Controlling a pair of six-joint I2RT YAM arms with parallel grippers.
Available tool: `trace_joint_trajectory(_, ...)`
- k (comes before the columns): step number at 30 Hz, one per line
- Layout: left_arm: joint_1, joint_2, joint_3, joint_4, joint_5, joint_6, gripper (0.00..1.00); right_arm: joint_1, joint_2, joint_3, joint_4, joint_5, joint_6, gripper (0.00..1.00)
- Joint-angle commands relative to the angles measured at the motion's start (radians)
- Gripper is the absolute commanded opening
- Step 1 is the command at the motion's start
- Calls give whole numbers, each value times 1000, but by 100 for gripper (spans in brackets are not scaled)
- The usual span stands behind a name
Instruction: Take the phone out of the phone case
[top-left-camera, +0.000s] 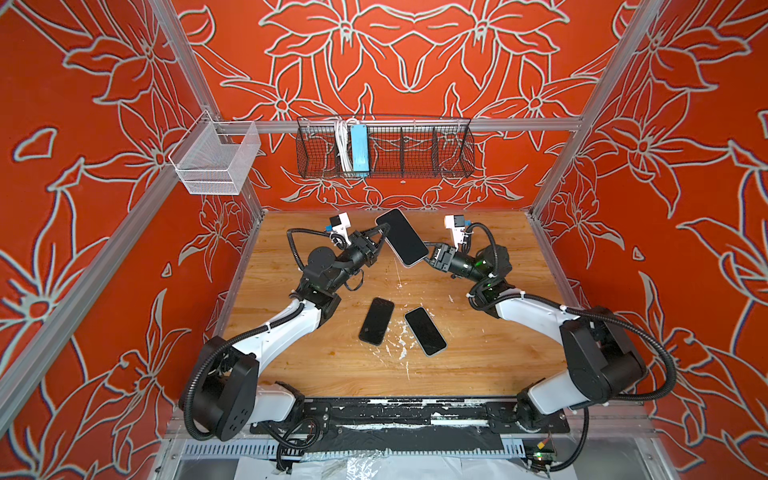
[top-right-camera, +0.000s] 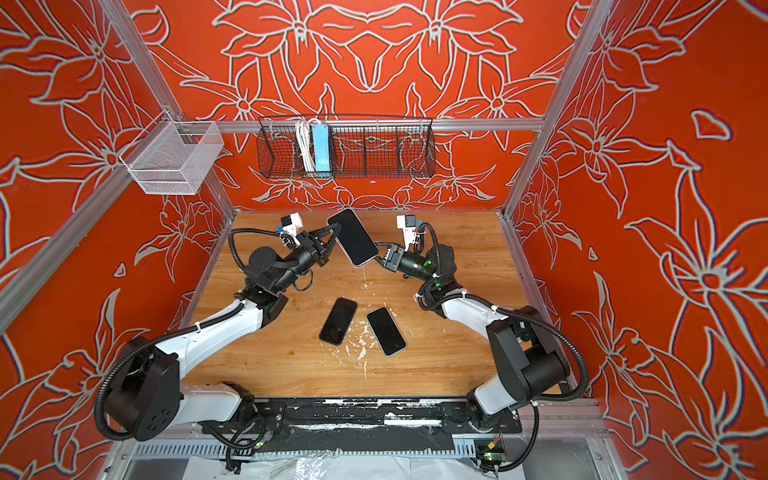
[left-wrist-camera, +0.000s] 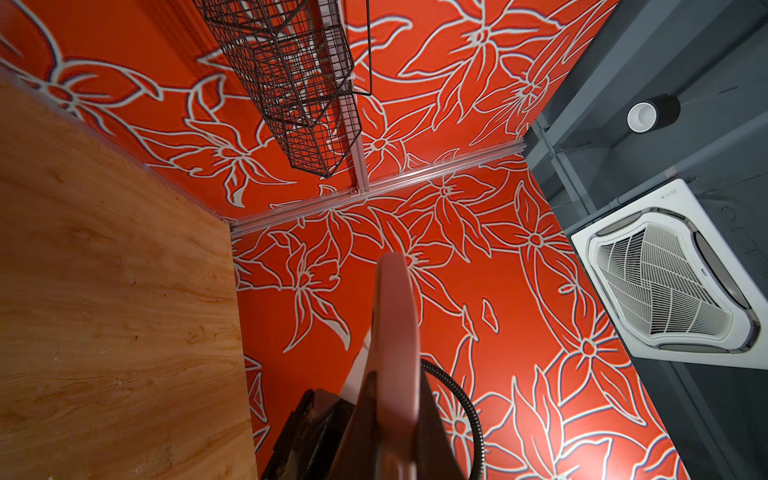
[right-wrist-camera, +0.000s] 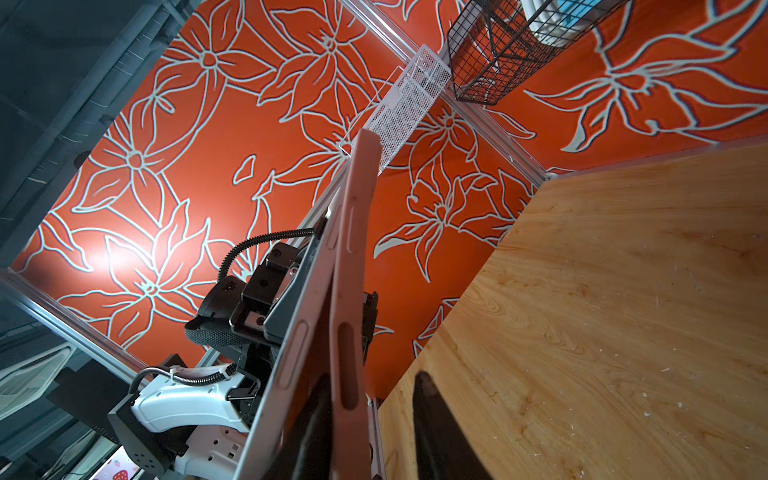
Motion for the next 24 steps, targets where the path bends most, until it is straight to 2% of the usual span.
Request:
trace_joint_trajectory(1,6,-1,40,109,16,14,0,1,-6,-27,37,21,47,31)
trace_joint_trajectory(8,15,78,68,150,32,6,0,10,-8,-42,70,29,93,27)
trace_joint_trajectory(24,23,186,133,99,49,73,0,12,-107,-139,72,141,150,8)
